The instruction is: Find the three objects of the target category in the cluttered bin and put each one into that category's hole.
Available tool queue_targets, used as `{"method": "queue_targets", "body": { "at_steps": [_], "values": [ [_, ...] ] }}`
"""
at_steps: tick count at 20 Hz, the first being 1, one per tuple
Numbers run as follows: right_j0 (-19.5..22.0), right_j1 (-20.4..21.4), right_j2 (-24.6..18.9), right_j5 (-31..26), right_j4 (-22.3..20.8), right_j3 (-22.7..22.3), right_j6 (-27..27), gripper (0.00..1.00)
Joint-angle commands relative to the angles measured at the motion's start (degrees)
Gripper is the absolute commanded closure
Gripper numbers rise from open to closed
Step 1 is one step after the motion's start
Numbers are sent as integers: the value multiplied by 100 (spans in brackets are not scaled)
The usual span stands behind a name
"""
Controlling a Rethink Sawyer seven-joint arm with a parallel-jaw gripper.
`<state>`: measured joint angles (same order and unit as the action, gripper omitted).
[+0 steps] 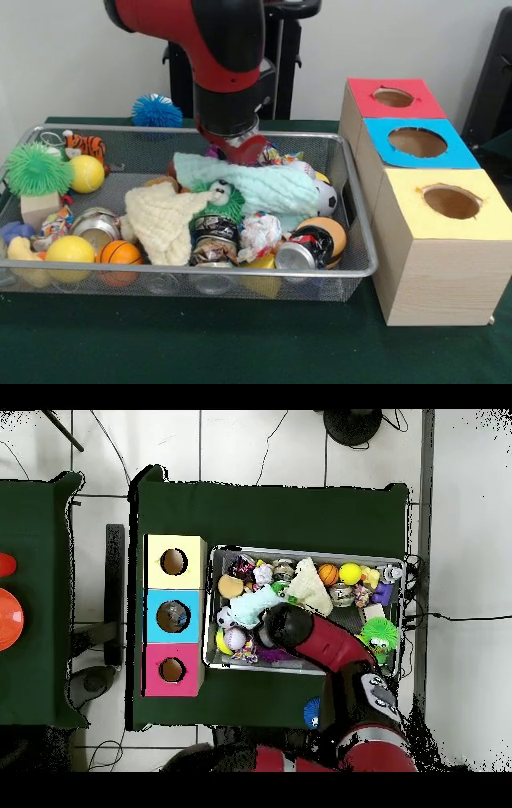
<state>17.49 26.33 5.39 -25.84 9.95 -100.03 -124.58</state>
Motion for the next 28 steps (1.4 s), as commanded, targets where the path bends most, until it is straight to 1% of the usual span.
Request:
{"method": "queue_targets", "body": {
  "at_steps": [1,3,7,8,10,12,14,15,17,18,20,22,27,28],
  "values": [
    [589,-738,-587,1211,-600,-44,80,100],
    [734,-767,-601,1288,-734,-83,90,100],
    [744,-828,-484,1131,-957,85,48,100],
    [763,-816,-503,1119,-1043,112,-32,0],
    [794,-803,-514,1107,-925,97,-150,0],
    [789,-756,-448,852,-770,213,-322,0],
    [898,-688,-439,377,-566,416,-367,0],
    [990,-660,-493,21,-445,517,-364,0],
    [1089,-677,-460,-617,-286,853,-395,0],
    [1123,-743,-402,-824,-282,1089,-361,0],
    [1212,-918,-272,-1008,-389,1522,-198,0],
    [1269,-984,-168,-1065,-562,1746,-52,0],
    [1343,-919,-150,-1174,-738,1818,-54,0],
    [1357,-891,-165,-1067,-829,1802,16,0]
  ]
}}
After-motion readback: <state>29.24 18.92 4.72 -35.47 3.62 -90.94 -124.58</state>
